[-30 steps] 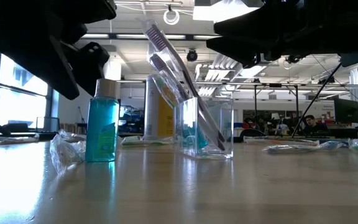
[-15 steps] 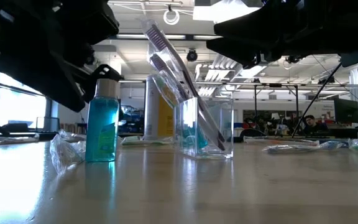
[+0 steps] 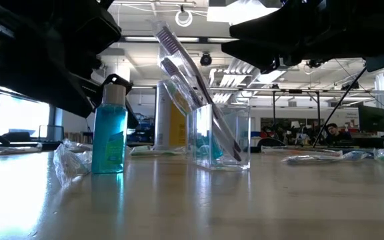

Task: Pick & Place toothbrushing station
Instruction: Put the mouthwash bottle into transparent organizer

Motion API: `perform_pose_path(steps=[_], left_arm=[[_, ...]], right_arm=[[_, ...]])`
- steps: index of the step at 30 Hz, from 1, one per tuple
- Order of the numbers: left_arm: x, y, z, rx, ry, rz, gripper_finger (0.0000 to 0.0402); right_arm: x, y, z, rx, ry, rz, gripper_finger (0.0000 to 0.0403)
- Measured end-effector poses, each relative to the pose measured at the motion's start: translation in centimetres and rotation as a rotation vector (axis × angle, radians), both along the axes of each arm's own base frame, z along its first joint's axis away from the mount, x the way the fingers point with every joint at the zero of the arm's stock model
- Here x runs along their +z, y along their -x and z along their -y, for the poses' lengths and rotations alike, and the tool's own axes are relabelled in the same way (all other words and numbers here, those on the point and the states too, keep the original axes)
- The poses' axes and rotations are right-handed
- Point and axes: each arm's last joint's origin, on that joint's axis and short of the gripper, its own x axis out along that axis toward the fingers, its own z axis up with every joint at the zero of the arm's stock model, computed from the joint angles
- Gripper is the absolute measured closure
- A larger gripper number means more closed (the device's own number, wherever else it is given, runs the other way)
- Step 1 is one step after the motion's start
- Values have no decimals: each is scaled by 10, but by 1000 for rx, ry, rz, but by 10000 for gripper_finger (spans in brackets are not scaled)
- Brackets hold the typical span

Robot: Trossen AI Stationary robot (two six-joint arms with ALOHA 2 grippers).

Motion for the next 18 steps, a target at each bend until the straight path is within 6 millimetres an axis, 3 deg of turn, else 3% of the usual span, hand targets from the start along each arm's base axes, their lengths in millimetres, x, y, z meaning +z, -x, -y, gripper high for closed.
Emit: perform_pose_path(steps=[18], left_arm=[[-13, -11, -11, -72, 72, -3, 46]], right_arm=[[0, 0, 0, 0, -1, 0, 160]])
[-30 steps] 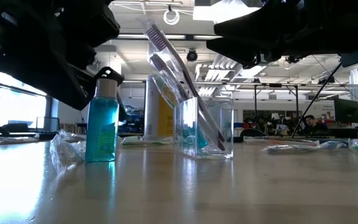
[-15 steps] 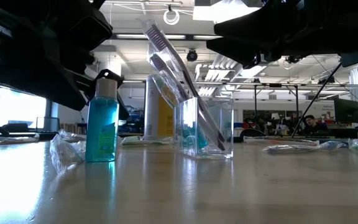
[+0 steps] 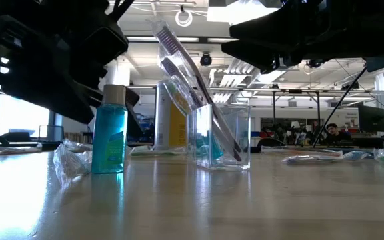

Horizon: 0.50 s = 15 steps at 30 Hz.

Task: Pick & Place toothbrushing station
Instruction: Put the mouthwash bottle into transparent organizer

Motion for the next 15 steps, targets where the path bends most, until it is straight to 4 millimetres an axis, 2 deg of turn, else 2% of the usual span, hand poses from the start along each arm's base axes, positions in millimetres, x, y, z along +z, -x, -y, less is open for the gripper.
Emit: perform_pose_path(steps=[12, 15], left_arm=[[-5, -1, -3, -18, 5, -17, 47], [-9, -2, -2, -25, 8, -25, 59]], right_arm=[[0, 0, 0, 0, -1, 0, 160], [0, 0, 0, 0, -1, 0, 160]])
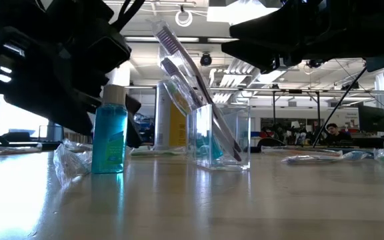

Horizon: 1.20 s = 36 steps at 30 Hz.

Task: Pick & Place toothbrushing station
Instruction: Put the mouthwash bottle into transparent organizer

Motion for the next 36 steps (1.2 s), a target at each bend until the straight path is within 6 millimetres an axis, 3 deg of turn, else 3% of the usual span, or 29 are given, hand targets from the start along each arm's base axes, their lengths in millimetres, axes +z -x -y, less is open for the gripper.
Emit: perform_pose_path(steps=[12, 24, 31, 36], left_arm=[[-4, -2, 2, -56, 43, -1, 170], [-5, -1, 1, -69, 60, -27, 257], [3, 2, 1, -85, 88, -40, 328], [11, 8, -2, -48, 56, -55, 334]], right_arm=[[0, 0, 0, 0, -1, 0, 160], [0, 0, 0, 0, -1, 0, 160], [1, 0, -1, 27, -2, 7, 160], [1, 0, -1, 31, -3, 13, 160]])
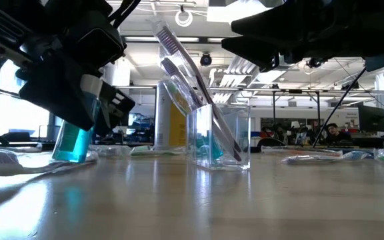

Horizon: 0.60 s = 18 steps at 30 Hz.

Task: Pick & Place toothbrushing station
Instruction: Put the mouthwash bottle into transparent organizer

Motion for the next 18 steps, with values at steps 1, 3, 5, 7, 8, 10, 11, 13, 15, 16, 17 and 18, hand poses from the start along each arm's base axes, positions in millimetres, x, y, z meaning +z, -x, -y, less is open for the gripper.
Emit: perform_pose_path(steps=[1, 3, 5, 7, 8, 10, 11, 13, 15, 16, 17, 18], left_arm=[[1, 0, 0, 8, -5, 4, 334], [3, 1, -1, 11, -9, 6, 334], [4, 2, -1, 17, -15, 3, 332], [10, -1, -1, 25, -39, 2, 330], [14, -2, -1, 30, -55, -2, 329], [25, -5, -1, 48, -96, -10, 330], [33, -8, -1, 64, -120, -10, 331], [53, -12, -2, 101, -170, 3, 333], [77, -19, -1, 122, -192, 35, 333], [89, -21, 0, 121, -203, 38, 333], [101, -21, 1, 114, -210, 34, 332], [112, -23, 5, 108, -214, 38, 331]], right_arm=[[0, 0, 0, 0, 0, 1, 160], [0, 0, 0, 0, 0, 1, 160], [0, 0, 0, 0, 0, 2, 160], [0, 0, 0, 0, 0, 2, 160], [0, 0, 0, 0, -1, 3, 160], [1, 0, 0, 3, -2, 9, 160], [1, 0, 0, 3, -2, 9, 161], [1, 0, 0, 8, -2, 9, 166], [1, 0, -1, 22, -3, 11, 172], [1, 0, -2, 28, -3, 14, 175], [2, 1, -2, 32, -4, 17, 179], [2, 1, -3, 35, -1, 18, 183]])
